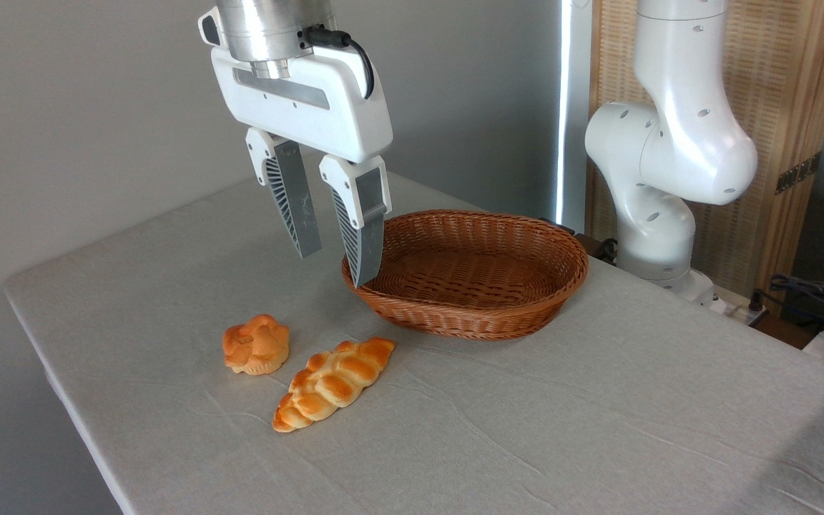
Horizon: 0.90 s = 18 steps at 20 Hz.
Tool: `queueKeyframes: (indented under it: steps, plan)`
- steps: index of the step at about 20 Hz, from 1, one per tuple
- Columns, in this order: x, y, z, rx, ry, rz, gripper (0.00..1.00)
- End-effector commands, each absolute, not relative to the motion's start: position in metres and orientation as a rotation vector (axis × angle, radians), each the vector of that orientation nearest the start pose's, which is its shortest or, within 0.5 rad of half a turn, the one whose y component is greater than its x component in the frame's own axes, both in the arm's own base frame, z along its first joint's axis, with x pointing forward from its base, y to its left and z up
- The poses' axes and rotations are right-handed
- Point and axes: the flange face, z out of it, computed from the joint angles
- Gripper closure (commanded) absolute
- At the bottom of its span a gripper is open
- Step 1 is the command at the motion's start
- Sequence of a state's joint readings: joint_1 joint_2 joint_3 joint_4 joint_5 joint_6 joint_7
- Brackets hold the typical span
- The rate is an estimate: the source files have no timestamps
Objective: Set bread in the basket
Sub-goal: 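Lower the open gripper down onto the small round bread roll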
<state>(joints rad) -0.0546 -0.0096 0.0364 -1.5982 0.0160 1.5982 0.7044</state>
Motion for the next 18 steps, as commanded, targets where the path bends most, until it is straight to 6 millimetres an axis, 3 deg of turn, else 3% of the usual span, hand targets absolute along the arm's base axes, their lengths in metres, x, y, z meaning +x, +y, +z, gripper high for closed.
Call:
queueKeyframes:
  steps: [1,8,11,13,16,18]
  plan:
    - [0.551,-0.004,0.622,-2.915,1.125,0.002,0.0]
    - [0.552,-0.006,0.62,-2.916,1.125,0.007,0.0]
    - [0.553,-0.016,0.616,-2.913,1.137,0.008,0.0]
    - [0.555,-0.038,0.608,-2.901,1.194,0.02,0.0]
    - [0.568,-0.089,0.581,-2.851,1.322,0.012,0.0]
    - [0.572,-0.109,0.561,-2.822,1.372,-0.029,0.0]
